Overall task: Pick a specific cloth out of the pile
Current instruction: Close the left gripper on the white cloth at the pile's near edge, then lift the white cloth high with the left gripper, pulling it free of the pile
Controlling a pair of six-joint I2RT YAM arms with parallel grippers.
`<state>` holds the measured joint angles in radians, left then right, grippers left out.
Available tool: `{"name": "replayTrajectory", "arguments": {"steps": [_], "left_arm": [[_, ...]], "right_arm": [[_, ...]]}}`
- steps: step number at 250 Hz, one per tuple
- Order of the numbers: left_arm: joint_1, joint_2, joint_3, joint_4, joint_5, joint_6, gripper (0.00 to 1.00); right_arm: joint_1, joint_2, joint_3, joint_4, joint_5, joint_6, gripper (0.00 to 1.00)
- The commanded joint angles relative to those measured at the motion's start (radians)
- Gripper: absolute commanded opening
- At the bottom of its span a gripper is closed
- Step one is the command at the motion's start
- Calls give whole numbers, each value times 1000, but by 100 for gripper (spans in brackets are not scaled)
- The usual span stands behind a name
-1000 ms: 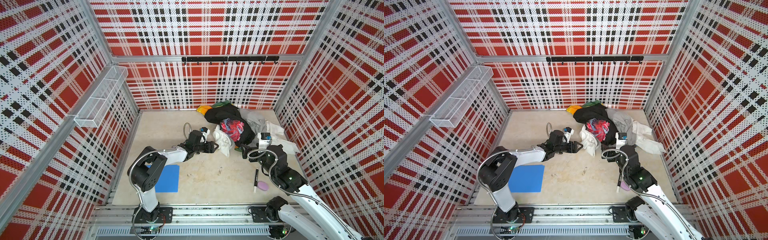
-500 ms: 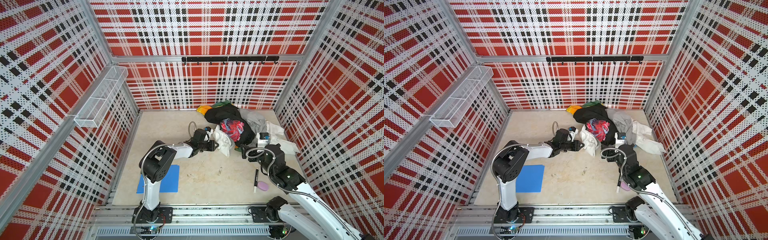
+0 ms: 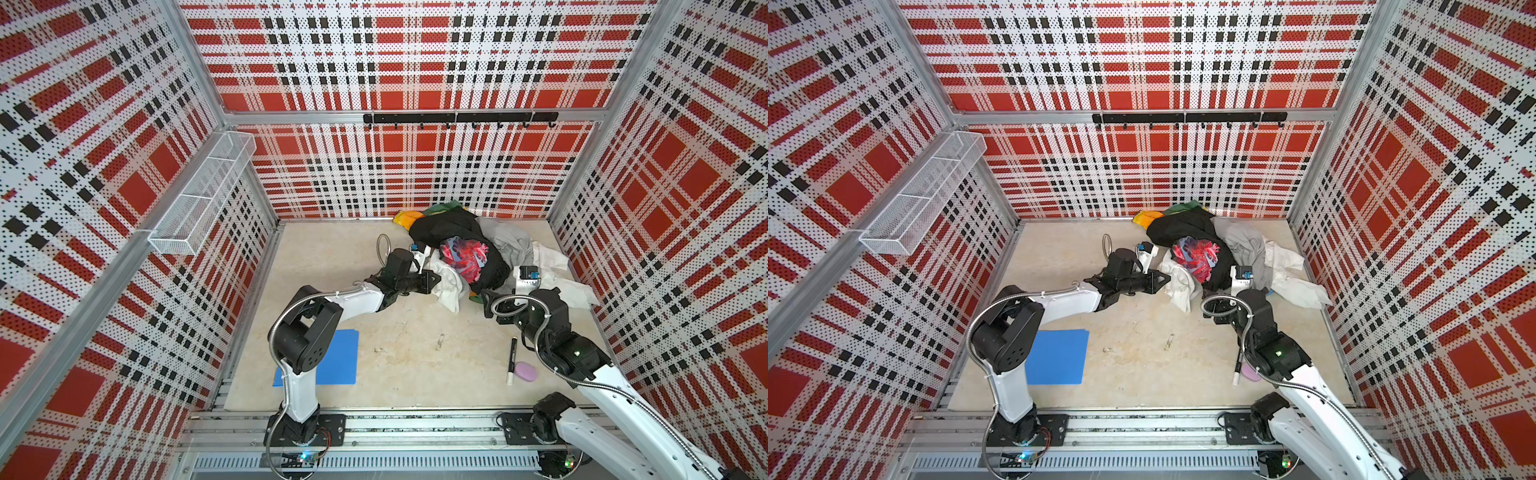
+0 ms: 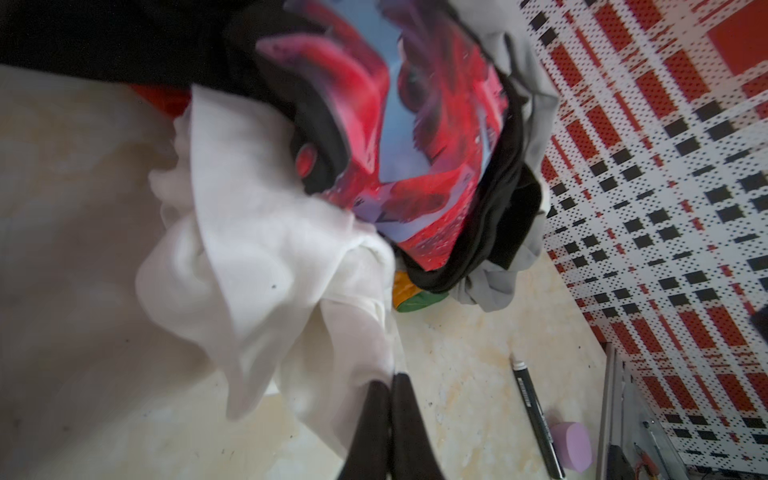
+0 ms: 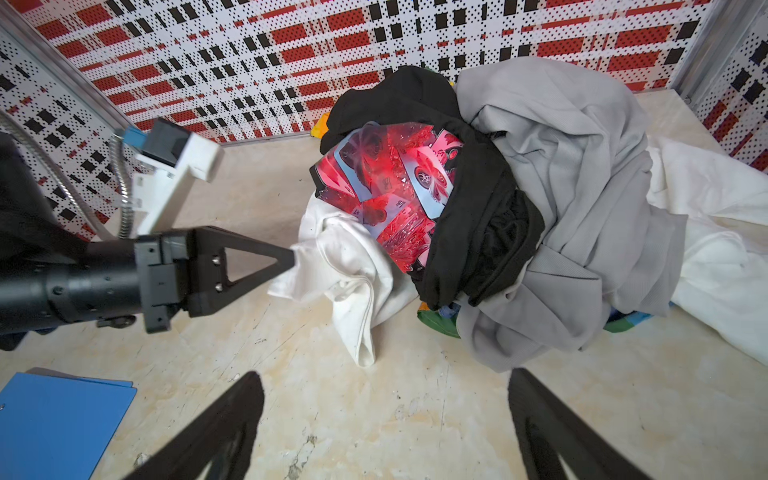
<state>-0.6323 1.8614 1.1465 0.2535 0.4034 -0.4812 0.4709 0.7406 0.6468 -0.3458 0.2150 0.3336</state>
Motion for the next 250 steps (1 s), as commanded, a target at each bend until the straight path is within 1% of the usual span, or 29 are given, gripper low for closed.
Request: {"name": "replayTrajectory", "arguments": {"steps": [1,55,116,214,250], "left_arm": [[-9,-93,19,30,-18,34,0],[-12,-180,33,30,-39,54,0],[-13,-236,46,11,-59,74,0],[-14,-285,186,-36,-47,110,0],[-14,-339,210,-36,-62,122,0]], "right_arm": [[-2,-3,28,16,20,-4,98],[-2,-1,26,18,9,5,98],[-2,-23,41,2,11,10,98],[-2,-46,15,-1,21,30,97],[-2,-41,9,-6,21,29,97]]}}
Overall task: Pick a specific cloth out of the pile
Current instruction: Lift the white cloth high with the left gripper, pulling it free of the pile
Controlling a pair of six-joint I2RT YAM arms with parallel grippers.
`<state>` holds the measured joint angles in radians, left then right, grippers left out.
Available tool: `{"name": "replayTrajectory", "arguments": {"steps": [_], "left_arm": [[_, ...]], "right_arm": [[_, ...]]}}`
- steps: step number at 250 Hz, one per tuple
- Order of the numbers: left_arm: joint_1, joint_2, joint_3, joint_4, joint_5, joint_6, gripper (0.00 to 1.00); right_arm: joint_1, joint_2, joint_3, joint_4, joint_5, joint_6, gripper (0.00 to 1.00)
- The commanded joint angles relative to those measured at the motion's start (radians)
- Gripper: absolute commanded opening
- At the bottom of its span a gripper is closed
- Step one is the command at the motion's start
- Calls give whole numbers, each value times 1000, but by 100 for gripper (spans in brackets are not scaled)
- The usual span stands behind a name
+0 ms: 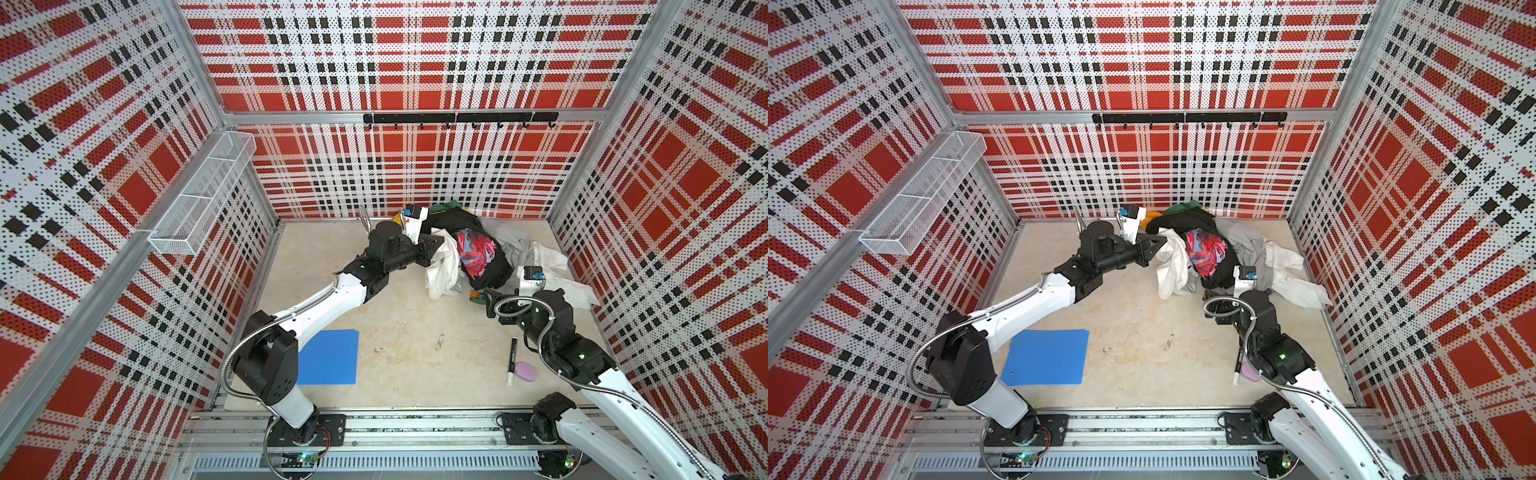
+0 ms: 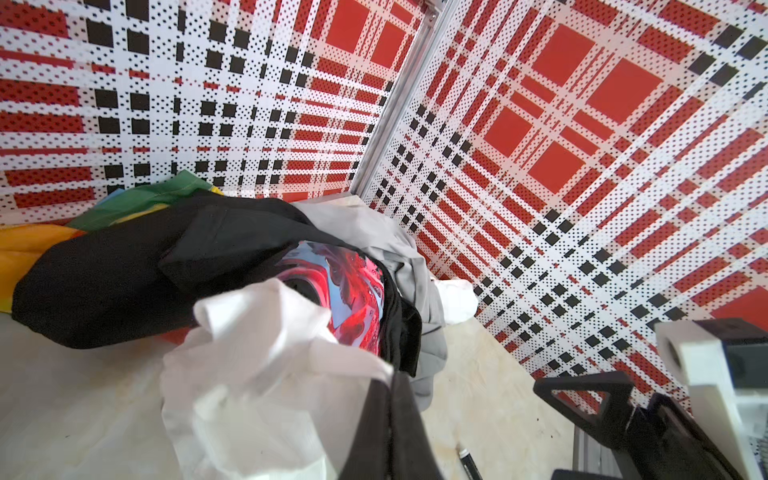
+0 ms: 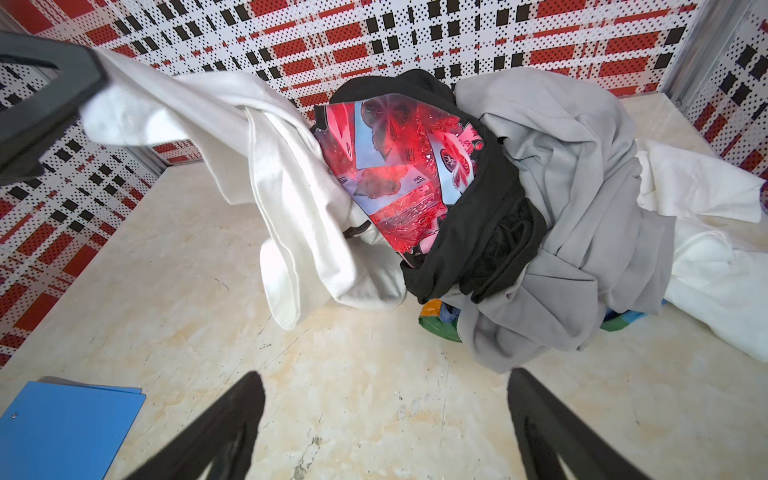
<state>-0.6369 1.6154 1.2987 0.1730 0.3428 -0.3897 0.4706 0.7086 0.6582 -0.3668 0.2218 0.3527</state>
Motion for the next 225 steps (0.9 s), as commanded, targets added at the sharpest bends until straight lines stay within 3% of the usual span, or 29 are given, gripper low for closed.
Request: {"name": "replayTrajectory", "arguments": {"steps": [1,64,174,225], "left_arm": [[-9,-95,59,45,-2,32,0],[-2,-144,146,14,-19,83,0],[4,-114,262,109,51,25,0],[38,-123,169,-5,-2,28,0]], "right_arm": [[-1,-9,-3,15,14,10,97],[-1,11,-8,34,10,11,97],[-1,27,-13,49,10,11,97],[-1,23,-13,42,-3,15,97]]}}
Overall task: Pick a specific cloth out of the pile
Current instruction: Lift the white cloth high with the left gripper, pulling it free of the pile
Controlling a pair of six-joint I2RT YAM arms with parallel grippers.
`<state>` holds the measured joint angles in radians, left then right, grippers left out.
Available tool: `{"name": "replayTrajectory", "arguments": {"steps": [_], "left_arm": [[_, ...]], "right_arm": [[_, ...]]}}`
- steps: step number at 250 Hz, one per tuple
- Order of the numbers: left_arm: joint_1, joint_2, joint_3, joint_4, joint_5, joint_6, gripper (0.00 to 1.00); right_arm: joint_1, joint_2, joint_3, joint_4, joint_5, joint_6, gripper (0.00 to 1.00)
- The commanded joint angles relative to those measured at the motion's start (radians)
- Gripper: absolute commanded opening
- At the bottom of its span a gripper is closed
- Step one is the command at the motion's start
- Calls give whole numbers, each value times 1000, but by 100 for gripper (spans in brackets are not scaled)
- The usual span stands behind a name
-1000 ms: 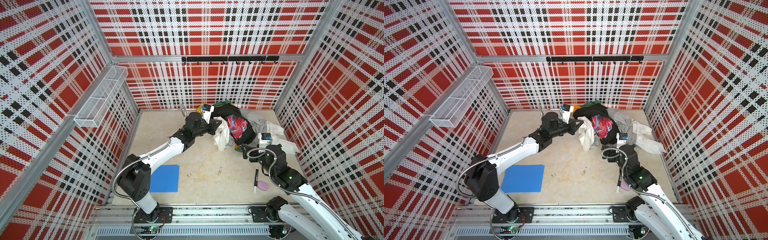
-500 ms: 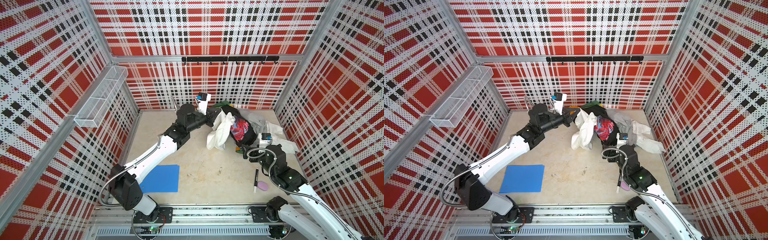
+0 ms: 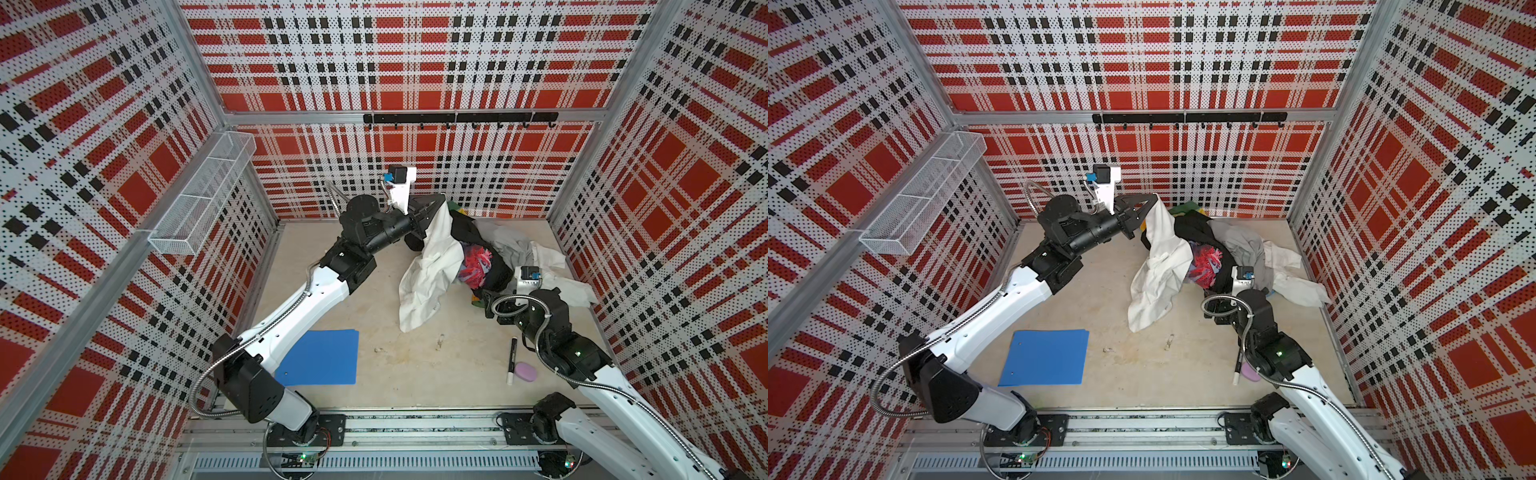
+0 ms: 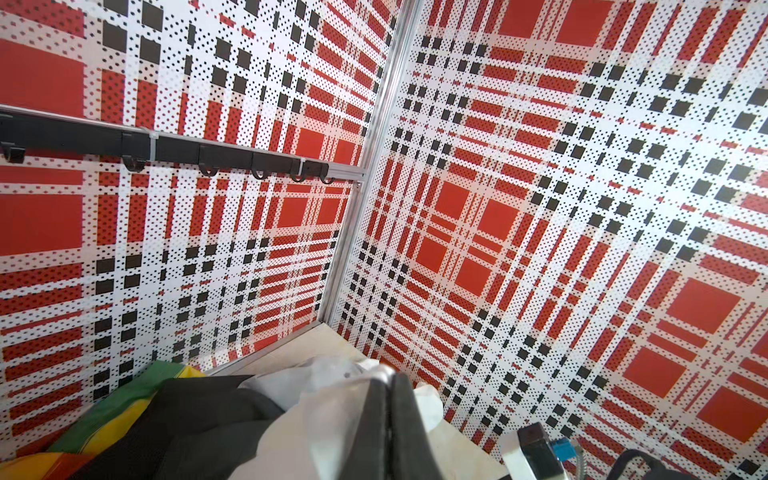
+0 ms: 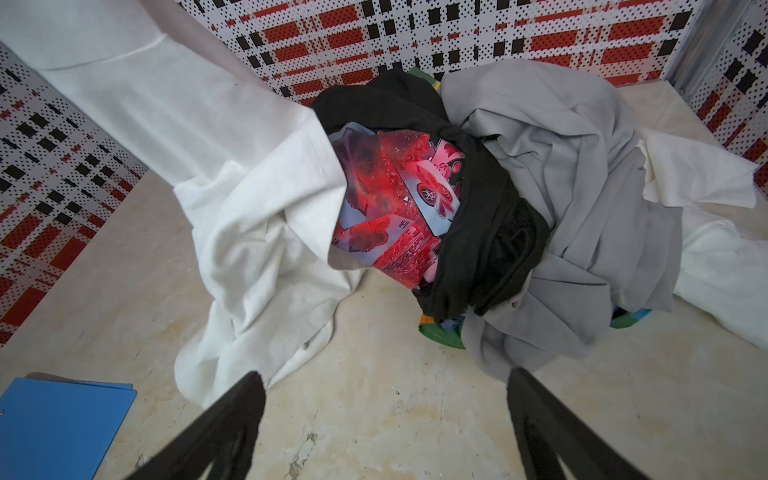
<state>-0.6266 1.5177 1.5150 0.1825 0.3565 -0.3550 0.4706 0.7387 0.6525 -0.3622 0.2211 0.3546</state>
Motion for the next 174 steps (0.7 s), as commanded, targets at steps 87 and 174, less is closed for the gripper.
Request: {"name": "replayTrajectory", "arguments": {"steps": [87,174], "left_arm": [[83,-119,-235,-81,10,9,0],[102,-143,-57,21,5,35,0]], "right_arm": [[-1,8,-16,53,-3,9,97],[-1,43,-63,134,-30,39,97]]}}
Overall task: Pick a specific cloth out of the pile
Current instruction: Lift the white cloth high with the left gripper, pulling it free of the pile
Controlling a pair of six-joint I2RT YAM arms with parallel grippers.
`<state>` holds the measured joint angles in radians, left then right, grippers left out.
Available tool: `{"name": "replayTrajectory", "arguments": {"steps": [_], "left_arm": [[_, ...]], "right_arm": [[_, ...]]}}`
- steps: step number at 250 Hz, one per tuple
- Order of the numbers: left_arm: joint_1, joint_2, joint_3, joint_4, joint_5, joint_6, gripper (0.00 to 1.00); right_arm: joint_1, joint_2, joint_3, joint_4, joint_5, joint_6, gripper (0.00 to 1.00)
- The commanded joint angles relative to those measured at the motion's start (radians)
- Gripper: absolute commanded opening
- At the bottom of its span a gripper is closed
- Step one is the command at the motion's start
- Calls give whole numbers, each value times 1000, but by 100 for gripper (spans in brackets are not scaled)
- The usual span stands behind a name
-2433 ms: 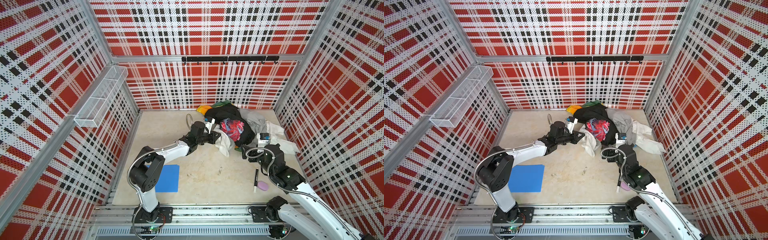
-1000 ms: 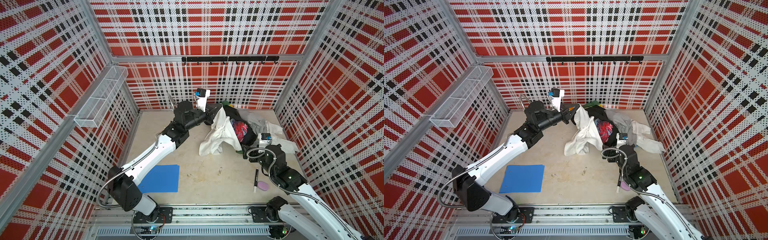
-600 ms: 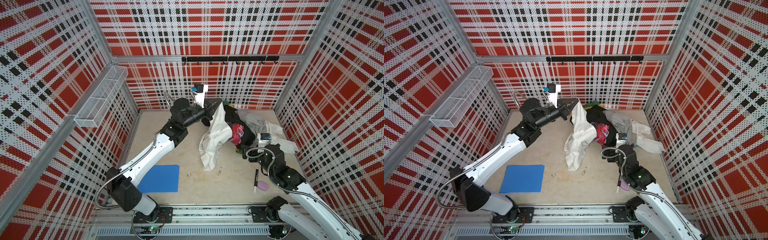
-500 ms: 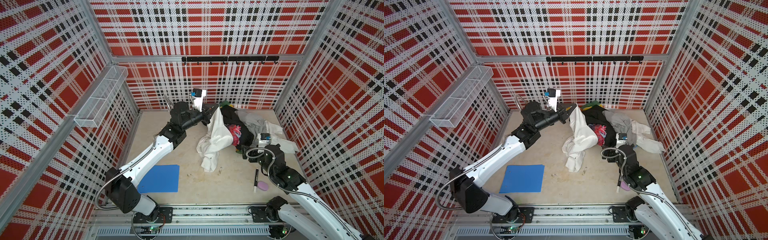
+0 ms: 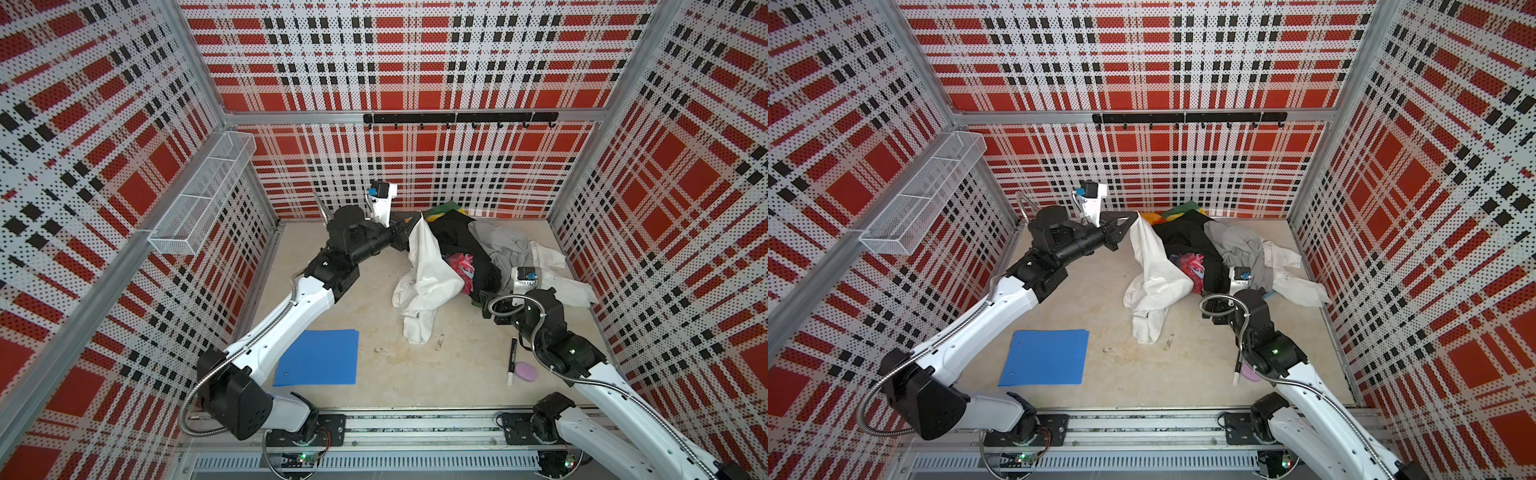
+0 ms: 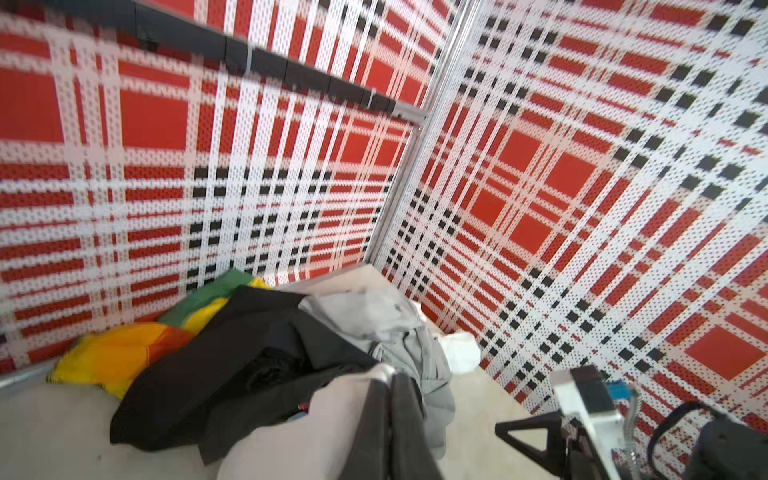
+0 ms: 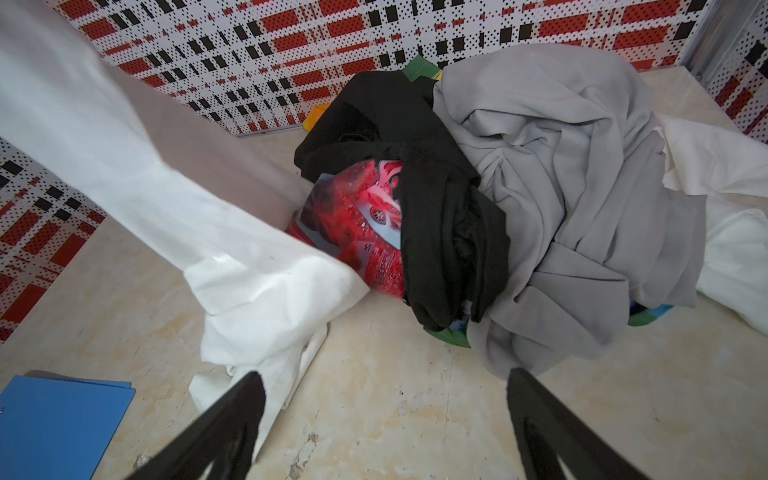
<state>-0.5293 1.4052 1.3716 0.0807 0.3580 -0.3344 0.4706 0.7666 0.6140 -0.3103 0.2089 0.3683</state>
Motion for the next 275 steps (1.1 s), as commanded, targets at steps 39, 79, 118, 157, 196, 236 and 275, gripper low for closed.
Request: {"name": "replayTrajectory", "arguments": {"steps": [39,79,118,157,196,236,275], "left_arm": [[6,33,246,184,36,-29,0],[8,69,277,380,34,-121,0],[5,75,271,533,-9,-157,0],[1,105,352,565,-8,-174,0],[10,154,444,600,-22,-210,0],[41,246,580,633,-21,-303,0],[60,299,686,640,-14,-337,0]], "right_arm": [[-2,55,-34,108,-37,40,97],[-1,70,-47,139,-66,72,97],[-1,57,-48,168,-107,97,97],[-1,50,-47,172,-117,126,97],[-1,36,-48,175,-139,141,96],[-1,19,-48,170,-151,149,96],[-1,-11,-59,152,-146,154,97]]}}
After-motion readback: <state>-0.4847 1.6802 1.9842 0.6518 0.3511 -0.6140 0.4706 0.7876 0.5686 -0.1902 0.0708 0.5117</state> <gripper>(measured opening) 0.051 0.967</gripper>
